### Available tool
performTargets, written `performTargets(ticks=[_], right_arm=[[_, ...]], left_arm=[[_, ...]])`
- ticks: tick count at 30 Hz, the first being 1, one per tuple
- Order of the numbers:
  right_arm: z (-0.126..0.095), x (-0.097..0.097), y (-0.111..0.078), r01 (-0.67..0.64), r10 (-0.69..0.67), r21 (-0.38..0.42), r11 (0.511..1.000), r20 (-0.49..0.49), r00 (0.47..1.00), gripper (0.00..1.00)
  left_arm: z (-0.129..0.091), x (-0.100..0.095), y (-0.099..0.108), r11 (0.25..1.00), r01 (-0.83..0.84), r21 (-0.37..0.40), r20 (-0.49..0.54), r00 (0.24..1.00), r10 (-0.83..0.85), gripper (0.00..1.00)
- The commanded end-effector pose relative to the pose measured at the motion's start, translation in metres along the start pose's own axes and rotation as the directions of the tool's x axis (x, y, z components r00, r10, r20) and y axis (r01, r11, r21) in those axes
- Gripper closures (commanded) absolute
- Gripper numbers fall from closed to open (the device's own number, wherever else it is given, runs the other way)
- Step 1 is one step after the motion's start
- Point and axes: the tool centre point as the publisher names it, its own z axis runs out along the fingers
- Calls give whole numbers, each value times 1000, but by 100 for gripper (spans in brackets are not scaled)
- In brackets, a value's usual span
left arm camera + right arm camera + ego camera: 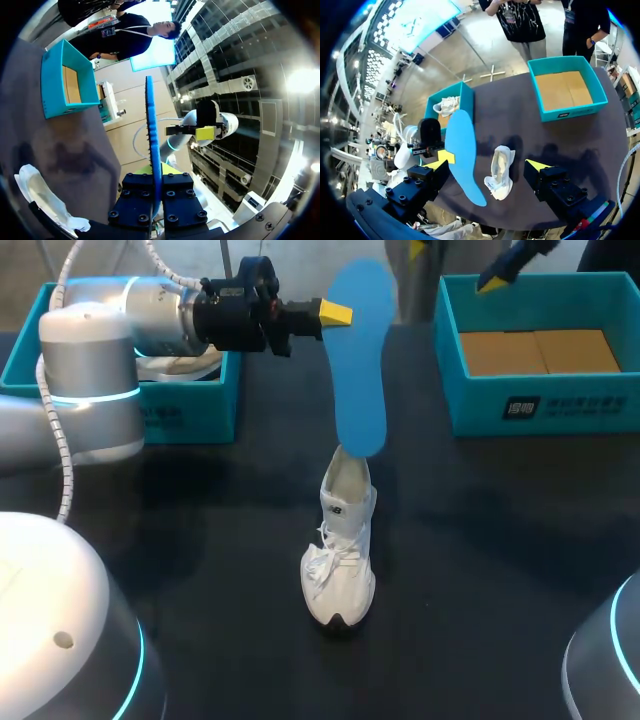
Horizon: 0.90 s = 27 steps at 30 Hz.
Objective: Take the shoe out of the shoebox, open the shoe tongue, remove and reinsert the insole, then place the shoe into the shoebox
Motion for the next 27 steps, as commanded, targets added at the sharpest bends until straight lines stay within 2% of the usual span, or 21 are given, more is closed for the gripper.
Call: performTargets(ticks=[1,4,9,27], right_arm=[[2,-18,-2,6,-6,-2,1000,-188,982,0],[3,-22,-1,10,-10,0,1000,-222,975,0],[6,-31,0,-5,11,17,1000,-330,944,0],[20,-57,6,-34,72,82,996,-531,844,0]], left_arm=[[0,0,0,1000,0,0,2,1000,0,100],[0,0,0,1000,0,0,2,1000,0,100],[0,0,0,1000,0,0,2,1000,0,100],[0,0,0,1000,0,0,2,1000,0,100]])
